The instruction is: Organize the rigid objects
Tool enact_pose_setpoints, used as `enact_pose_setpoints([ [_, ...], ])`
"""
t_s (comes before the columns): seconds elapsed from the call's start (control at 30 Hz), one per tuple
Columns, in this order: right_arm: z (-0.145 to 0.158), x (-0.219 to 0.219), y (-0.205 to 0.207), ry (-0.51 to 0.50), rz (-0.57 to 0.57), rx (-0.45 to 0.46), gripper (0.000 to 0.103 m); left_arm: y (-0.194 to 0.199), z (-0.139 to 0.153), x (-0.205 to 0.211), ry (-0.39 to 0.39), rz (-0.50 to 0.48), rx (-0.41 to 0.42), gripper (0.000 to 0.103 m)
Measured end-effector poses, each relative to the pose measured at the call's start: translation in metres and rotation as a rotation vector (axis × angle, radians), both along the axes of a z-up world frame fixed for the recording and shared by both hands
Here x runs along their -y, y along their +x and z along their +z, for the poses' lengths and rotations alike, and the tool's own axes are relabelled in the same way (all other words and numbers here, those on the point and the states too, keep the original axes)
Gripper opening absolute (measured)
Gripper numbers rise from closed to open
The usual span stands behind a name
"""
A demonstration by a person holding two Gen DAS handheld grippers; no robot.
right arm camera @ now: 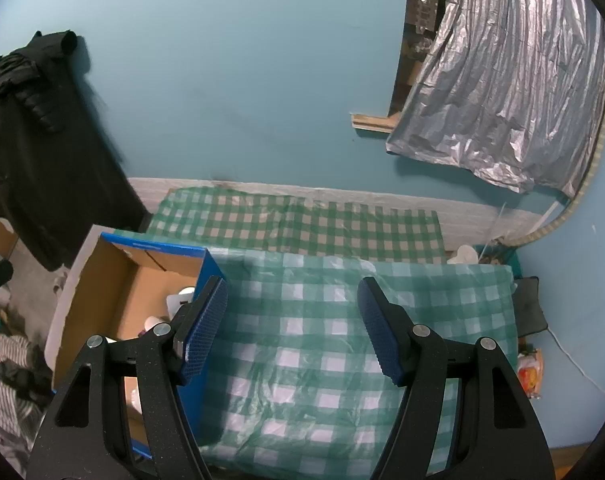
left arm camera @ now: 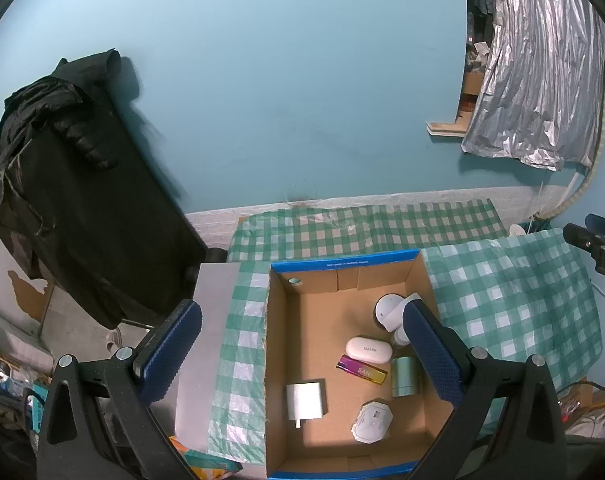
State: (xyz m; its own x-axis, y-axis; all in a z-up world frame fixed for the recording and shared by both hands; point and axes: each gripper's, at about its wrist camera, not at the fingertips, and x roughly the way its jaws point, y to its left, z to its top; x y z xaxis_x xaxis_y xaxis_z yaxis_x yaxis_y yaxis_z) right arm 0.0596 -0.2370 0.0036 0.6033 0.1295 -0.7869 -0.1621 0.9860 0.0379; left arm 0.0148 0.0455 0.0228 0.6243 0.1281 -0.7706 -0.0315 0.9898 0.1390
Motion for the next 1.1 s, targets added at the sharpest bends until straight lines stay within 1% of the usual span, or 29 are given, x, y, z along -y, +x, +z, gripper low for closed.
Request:
enact_pose_setpoints([
  [0.73,0.0006,0.0041,0.0013,-0.006,0.003,0.0,0.068,0.0029,-0.0014,0.0011,0.023,0.005,-0.006,0.102],
  [1.1,0.0008,0.007,0.0022,-0.012,0.009,-0.008,0.068,-0.0029,-0.0019,-0.0011,0.026,0.005,-0.009,0.102],
])
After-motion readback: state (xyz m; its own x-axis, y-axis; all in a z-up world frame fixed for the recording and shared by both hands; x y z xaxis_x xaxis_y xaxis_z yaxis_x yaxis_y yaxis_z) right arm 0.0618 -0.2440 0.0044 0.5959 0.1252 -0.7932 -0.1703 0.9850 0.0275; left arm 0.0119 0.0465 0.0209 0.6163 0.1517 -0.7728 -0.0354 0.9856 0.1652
